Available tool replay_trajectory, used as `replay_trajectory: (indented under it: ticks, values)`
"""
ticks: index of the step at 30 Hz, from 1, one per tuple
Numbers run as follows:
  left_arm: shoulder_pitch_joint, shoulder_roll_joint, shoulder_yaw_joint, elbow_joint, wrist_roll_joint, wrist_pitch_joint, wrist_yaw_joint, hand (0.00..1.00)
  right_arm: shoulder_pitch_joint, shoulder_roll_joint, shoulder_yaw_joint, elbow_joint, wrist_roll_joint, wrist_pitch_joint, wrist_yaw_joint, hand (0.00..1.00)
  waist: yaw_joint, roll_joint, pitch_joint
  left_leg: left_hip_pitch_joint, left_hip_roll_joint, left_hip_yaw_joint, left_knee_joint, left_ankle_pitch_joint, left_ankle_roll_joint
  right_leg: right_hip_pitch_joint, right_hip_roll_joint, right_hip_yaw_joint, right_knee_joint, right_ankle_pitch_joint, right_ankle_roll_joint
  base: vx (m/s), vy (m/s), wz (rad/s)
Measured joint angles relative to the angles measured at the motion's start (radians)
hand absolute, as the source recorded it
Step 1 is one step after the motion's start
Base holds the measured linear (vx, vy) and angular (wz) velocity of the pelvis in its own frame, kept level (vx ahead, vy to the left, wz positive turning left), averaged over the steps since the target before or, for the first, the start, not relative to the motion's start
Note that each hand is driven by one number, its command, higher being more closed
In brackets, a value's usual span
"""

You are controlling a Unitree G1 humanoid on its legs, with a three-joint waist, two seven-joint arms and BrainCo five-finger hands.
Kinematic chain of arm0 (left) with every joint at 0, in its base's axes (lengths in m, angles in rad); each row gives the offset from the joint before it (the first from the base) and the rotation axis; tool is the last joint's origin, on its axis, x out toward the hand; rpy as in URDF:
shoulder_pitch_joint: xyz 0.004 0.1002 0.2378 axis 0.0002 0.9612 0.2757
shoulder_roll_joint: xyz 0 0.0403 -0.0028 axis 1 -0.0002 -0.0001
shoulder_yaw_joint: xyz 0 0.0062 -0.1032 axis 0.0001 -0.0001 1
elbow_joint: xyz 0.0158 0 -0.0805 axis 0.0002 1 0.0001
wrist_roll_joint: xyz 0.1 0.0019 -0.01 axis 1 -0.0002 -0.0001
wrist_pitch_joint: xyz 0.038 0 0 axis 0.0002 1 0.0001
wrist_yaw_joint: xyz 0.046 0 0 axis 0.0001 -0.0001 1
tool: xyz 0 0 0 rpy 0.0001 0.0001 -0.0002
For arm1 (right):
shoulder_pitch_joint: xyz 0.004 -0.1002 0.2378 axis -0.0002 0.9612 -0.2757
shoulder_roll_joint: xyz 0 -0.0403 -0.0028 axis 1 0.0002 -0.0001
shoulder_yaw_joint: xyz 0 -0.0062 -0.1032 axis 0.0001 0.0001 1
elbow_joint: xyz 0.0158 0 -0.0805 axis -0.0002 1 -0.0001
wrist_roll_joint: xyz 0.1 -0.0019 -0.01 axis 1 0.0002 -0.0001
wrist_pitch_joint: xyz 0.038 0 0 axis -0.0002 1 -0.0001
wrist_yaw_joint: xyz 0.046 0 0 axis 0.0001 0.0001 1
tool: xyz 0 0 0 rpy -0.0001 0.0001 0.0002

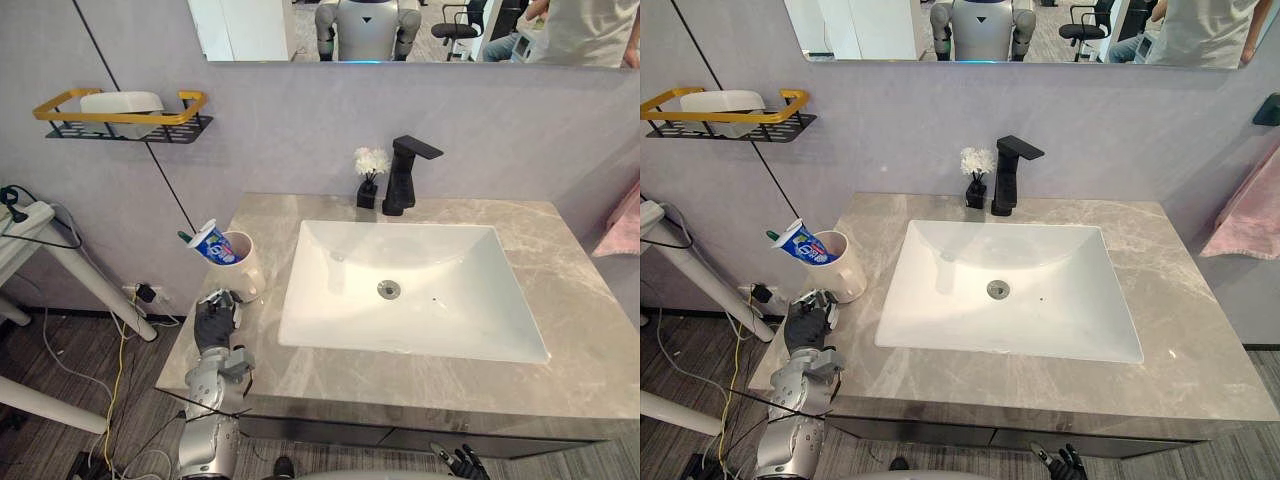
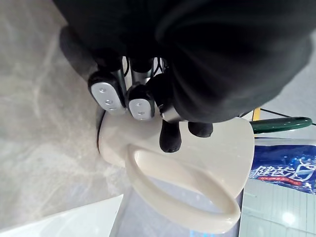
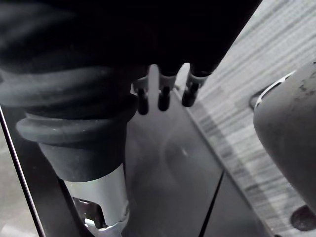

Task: Organize washtable

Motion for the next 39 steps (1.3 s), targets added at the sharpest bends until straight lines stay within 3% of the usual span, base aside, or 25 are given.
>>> replay_trajectory:
  ticks: [7, 19, 39]
  values:
    - [-0.034, 0.017, 0.039, 0.038, 0.001, 0.001, 0.017, 1.00, -0.017, -0.004, -0.001, 0.004, -0.001, 0.002, 0.001, 0.00, -0.015, -0.002, 0.000, 0.008, 0.000, 0.006, 0.000, -0.004, -0.001, 0.003, -0.001, 0.003, -0.002, 0.000, 0.000, -0.01, -0.003, -0.02]
    - [-0.099, 0.028, 0.049, 0.092, 0.025, 0.001, 0.025, 1.00, -0.019, -0.005, -0.005, 0.005, -0.029, 0.002, 0.001, 0.00, -0.016, -0.007, -0.002, 0.007, 0.000, 0.008, 0.000, -0.007, -0.003, 0.002, -0.001, 0.006, -0.003, 0.000, 0.000, 0.00, 0.000, 0.00]
    - [-0.105, 0.019, -0.068, 0.061, 0.014, 0.005, 0.040, 1.00, -0.013, -0.005, -0.009, 0.005, -0.029, 0.004, 0.000, 0.00, -0.016, -0.024, -0.013, -0.003, 0.001, 0.020, 0.000, -0.007, -0.003, -0.012, -0.002, 0.013, 0.000, 0.002, -0.001, 0.00, 0.000, -0.01]
